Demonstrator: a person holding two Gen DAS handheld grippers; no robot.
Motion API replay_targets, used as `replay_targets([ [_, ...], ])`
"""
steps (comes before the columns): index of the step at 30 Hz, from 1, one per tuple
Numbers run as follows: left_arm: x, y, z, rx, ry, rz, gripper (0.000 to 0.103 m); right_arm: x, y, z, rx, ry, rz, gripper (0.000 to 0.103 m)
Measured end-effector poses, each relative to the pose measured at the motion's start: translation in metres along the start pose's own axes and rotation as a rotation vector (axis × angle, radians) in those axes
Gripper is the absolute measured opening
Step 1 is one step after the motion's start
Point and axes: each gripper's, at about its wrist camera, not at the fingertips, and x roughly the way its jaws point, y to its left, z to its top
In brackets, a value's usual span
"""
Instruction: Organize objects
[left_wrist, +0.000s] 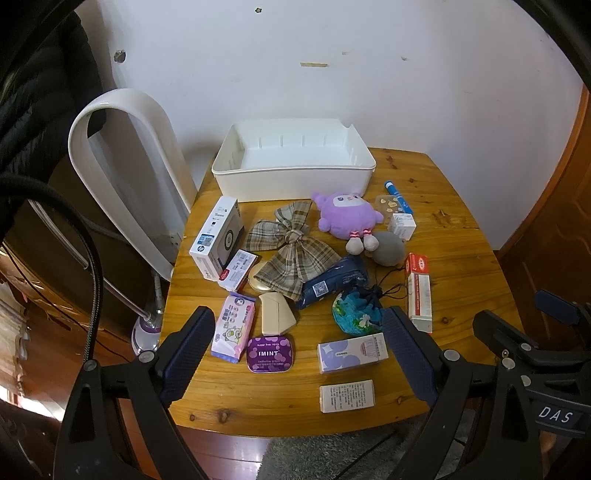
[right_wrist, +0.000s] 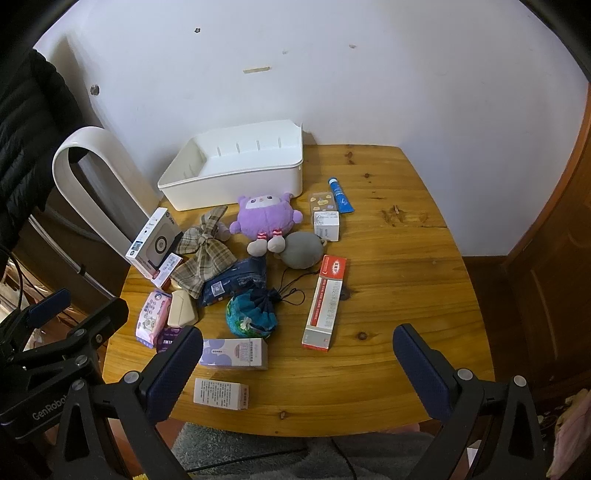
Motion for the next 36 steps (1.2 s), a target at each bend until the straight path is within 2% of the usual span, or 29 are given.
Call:
replay_targets([
  [15,-0.002,0.000,0.000,0.007,-0.007,0.003,0.094,-0.001,-0.001,0.001,0.000,-0.003,0.000,0.103],
  [36,0.013,0.003,-0.008,0.006,0.060,0.005,0.094,0.004,0.005,-0.001,-0.023,0.011,0.004,0.103],
])
